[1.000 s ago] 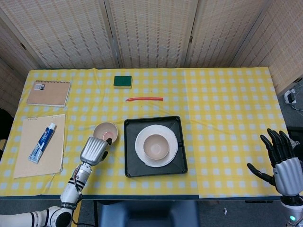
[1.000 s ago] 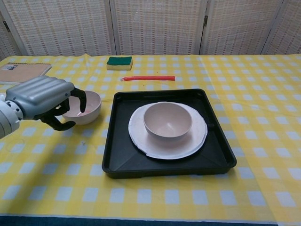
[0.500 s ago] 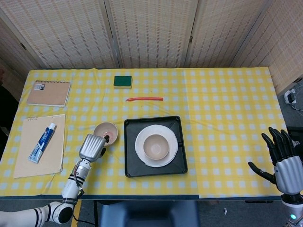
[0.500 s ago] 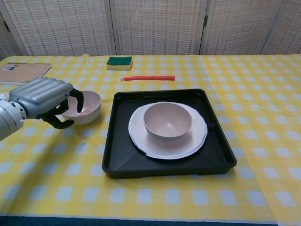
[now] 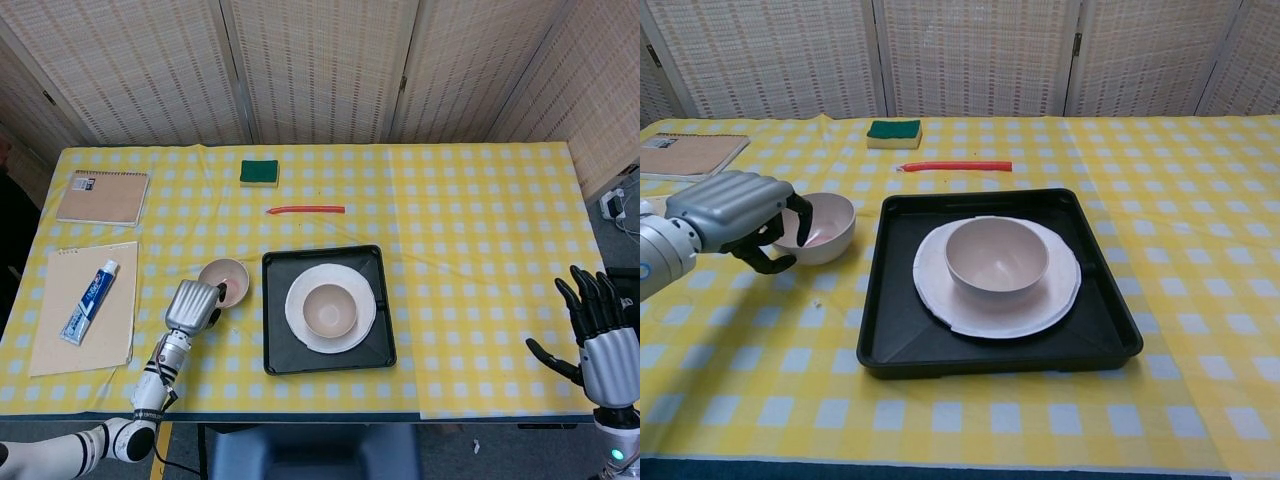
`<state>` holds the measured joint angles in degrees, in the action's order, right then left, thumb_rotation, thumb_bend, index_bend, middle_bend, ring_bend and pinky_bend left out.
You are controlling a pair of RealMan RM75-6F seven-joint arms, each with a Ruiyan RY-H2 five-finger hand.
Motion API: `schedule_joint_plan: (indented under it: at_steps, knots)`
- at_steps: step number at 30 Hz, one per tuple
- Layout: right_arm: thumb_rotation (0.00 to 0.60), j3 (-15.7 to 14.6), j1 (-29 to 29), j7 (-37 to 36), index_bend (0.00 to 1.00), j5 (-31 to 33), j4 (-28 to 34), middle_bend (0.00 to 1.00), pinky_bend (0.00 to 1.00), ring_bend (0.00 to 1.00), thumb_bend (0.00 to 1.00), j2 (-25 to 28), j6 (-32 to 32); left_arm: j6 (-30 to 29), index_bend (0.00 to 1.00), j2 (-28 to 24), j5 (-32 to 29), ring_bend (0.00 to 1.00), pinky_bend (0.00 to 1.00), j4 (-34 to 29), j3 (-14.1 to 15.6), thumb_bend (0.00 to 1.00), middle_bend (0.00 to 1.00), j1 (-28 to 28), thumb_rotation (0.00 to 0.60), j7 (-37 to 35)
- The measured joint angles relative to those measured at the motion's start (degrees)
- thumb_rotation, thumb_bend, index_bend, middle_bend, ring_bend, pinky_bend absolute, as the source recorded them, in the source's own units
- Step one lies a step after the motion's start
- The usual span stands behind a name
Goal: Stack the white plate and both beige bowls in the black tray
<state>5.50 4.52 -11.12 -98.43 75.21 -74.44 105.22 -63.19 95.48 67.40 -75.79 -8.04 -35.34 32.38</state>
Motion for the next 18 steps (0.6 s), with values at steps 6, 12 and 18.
schedule_joint_plan:
  at_steps: [6, 12, 18]
  knots:
    - [0.6, 0.1, -0.1, 0.0, 0.0, 0.0, -0.2, 0.0, 0.0, 0.0, 0.16, 0.0, 0.4, 0.1, 0.62, 1.0, 0.6, 1.0, 1.0, 1.6, 0.2, 0.42, 1.0, -0.3, 0.6, -0.6]
    - [0.6, 0.2, 0.0, -0.1, 0.0, 0.0, -0.4, 0.0, 0.0, 0.0, 0.16, -0.1, 0.2, -0.4, 0.62, 0.5, 1.6, 1.0, 1.0, 0.4, 0.5, 0.42, 1.0, -0.2, 0.6, -0.9]
    - [0.6, 0.0, 0.0, 0.0, 0.0, -0.3, -0.4, 0.0, 0.0, 0.0, 0.16, -0.1, 0.5, -2.3, 0.62, -0.3, 3.4, 1.0, 1.0, -1.7, 0.6, 0.43, 1.0, 0.1, 0.6, -1.1]
